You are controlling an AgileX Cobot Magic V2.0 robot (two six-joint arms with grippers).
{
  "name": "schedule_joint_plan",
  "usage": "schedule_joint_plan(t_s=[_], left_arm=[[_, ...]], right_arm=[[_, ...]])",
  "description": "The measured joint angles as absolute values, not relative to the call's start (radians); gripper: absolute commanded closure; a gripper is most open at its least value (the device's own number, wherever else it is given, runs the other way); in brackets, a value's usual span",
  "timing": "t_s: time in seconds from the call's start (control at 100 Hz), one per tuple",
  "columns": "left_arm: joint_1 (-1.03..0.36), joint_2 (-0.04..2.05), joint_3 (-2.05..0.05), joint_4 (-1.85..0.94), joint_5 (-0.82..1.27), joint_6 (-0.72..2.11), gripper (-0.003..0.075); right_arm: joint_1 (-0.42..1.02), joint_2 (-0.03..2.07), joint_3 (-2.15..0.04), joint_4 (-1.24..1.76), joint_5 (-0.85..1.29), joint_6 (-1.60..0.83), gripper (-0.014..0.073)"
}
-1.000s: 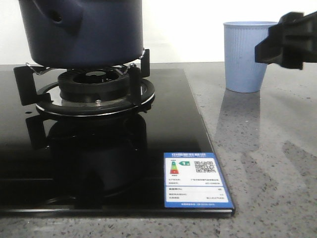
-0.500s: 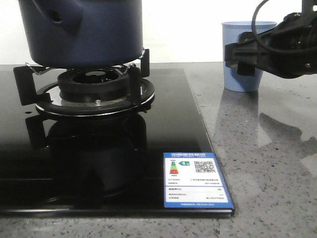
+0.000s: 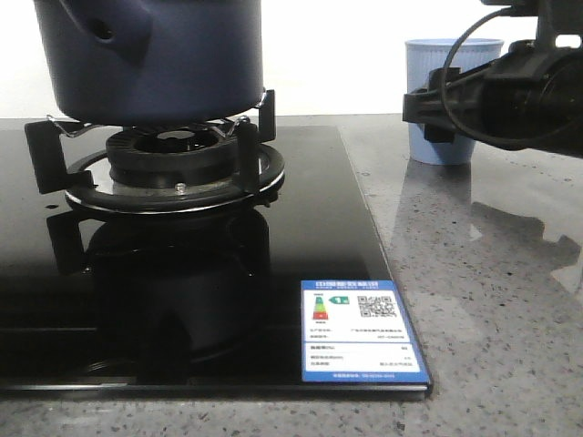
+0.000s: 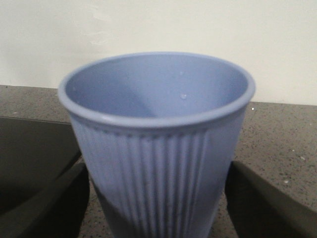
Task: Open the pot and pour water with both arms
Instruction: 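Close the right gripper around the light blue cup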
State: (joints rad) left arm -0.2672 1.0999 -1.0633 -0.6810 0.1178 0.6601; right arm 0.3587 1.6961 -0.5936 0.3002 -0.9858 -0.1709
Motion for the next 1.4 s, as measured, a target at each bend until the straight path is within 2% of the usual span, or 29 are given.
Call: schedule_joint_plan(t_s=[0.16,0.56,0.8,1.31,1.4], left_arm=[[-0.267,1.1,-1.063,-0.681,0.118,0.66,0.0368],[-0.267,1.1,-1.063,-0.681,0.118,0.66,0.0368],[-0.267,1.1,-1.063,-0.681,0.118,0.66,0.0369],[-0.267,1.1,-1.063,-0.681,0.118,0.66,0.0369],[-0.267,1.1,-1.063,-0.681,0.118,0.66,0.0369]], right_arm=[[0.359,1.723,-0.624,0.313,-0.969,-0.171,0.0104],[0.327,1.725,-0.732,0.338,-0.77,-0.171,0.0105],[0.314,1.725,-0.734,0.342,-0.73,-0.171,0.0176],[0.314,1.705,-0.734,0.321,-0.685,-0.171,0.0176],[0.314,1.705,-0.734,0.321,-0.683,-0.171,0.0144]])
